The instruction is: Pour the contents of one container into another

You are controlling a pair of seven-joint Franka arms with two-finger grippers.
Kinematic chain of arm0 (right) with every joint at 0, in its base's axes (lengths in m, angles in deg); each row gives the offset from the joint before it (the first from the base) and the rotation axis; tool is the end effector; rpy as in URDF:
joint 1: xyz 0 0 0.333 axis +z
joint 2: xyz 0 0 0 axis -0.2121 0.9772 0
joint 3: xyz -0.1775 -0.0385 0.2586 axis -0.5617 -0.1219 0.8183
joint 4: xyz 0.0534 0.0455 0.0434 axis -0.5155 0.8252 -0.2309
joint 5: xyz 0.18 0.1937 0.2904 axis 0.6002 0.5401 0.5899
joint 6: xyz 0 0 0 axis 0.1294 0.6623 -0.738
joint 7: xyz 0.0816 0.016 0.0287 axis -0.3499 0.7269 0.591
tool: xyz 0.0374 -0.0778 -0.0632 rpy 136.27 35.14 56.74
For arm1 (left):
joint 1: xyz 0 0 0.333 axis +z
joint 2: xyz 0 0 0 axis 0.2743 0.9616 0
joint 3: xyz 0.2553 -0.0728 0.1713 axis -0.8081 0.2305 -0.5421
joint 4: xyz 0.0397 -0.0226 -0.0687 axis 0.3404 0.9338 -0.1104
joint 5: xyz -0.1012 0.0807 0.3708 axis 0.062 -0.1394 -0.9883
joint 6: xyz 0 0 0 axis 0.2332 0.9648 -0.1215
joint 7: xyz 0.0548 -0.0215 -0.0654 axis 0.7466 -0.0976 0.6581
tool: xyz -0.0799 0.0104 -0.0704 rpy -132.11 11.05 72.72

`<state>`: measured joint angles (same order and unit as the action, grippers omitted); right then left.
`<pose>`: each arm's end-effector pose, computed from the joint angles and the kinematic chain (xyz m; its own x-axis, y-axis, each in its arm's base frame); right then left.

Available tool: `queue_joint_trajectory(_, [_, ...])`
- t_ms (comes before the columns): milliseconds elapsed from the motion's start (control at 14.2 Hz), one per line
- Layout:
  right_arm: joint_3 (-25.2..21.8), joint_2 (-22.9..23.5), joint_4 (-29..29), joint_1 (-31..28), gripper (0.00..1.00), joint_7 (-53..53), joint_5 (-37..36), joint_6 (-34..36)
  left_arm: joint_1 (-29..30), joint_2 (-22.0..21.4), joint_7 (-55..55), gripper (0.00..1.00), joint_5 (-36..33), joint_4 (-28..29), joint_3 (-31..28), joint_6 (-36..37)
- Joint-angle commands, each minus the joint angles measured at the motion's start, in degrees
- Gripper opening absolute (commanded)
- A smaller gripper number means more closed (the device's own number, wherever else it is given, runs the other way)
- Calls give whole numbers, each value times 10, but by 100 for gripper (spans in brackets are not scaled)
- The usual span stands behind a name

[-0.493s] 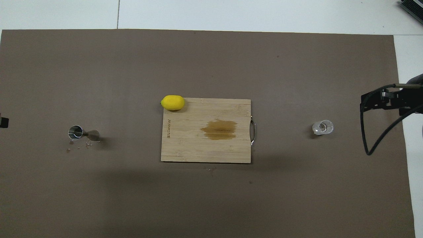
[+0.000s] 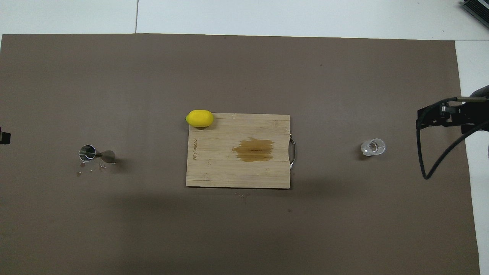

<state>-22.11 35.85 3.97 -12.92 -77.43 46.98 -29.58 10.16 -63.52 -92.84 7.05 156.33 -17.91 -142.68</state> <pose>0.5538 0.0039 0.6185 0.9911 -0.1269 -0.0401 -0.1249 -0.9910 0.0488 0.5161 0.0462 0.6540 0.9972 -0.0652 0.0358 -0.0662 -0.9975 0.0258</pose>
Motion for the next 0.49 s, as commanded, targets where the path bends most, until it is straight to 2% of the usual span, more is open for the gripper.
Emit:
queue_joint_trajectory(0, [3,-11,11,-7,99,2,12,2,-12,0,8,100,-11,11,-1,-37])
queue_joint_trajectory(211, [3,-11,11,-7,99,2,12,2,-27,-2,28,100,-10,33,2,-71])
queue_joint_trajectory(422, [3,-11,11,-7,99,2,12,2,-64,-6,107,100,-10,93,2,-165])
